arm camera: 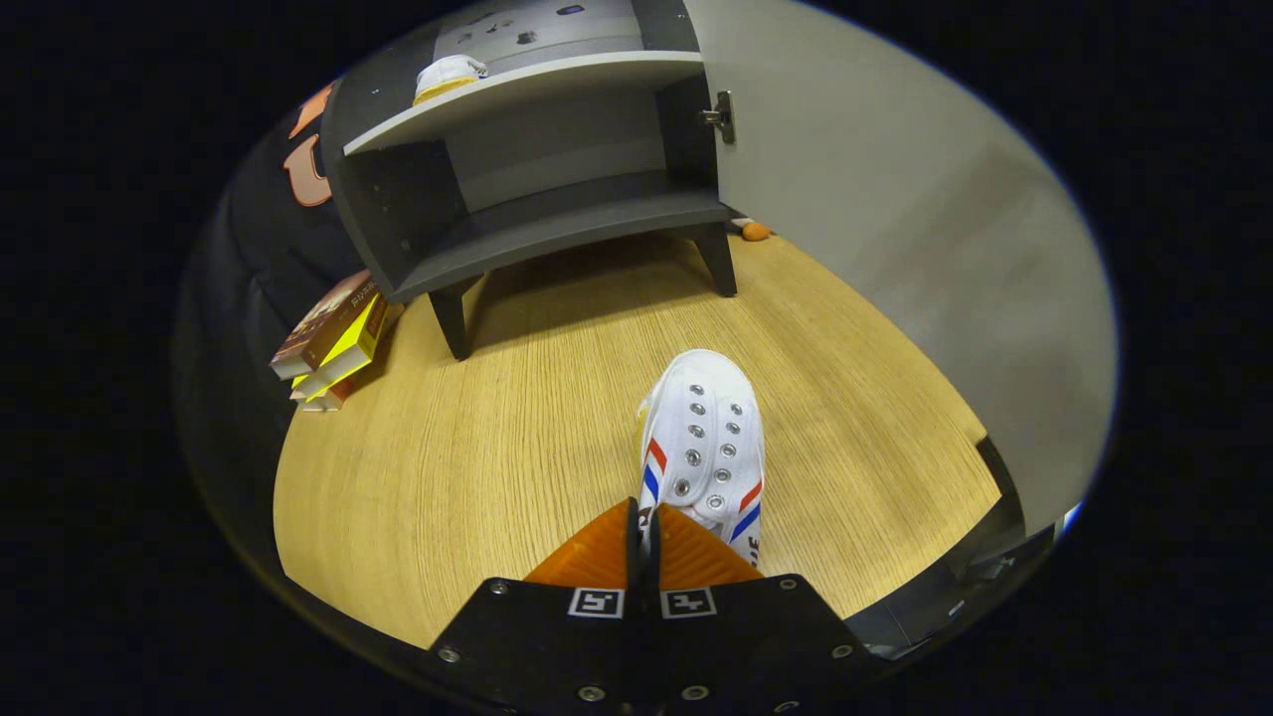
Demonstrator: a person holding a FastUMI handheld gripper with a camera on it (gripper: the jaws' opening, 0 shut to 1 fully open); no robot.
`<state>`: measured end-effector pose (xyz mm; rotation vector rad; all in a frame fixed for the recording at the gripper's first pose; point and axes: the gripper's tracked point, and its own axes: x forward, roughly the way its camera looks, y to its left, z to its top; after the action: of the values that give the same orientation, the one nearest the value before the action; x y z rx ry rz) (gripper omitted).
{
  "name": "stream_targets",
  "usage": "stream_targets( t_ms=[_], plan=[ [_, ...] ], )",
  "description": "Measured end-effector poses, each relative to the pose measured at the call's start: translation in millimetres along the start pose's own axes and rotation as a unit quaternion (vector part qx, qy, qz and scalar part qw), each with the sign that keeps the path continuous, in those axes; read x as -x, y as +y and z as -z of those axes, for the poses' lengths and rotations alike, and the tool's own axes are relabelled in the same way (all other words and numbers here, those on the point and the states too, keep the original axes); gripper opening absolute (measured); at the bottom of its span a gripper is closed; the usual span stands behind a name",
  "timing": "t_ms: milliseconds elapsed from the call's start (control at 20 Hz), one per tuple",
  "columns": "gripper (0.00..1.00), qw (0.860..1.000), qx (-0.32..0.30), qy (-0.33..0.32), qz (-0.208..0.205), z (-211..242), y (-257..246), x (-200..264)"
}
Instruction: Open the shoe cabinet door, grab the shoes and put them into the shoe cabinet, then close the shoe cabinet door.
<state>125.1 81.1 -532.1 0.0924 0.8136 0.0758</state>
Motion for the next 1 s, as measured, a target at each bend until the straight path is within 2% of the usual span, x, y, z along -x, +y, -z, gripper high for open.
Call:
stream_targets(
  t_ms=[300, 850, 1000],
  plan=[
    [0.0, 0.999, 0.007, -0.043, -0.015, -44, -9, 49],
    [0.0, 0.981, 0.065, -0.166, -0.077, -210, 33, 186],
    [0.0, 0.973, 0.085, -0.199, -0.081, -248, 64, 185]
  ],
)
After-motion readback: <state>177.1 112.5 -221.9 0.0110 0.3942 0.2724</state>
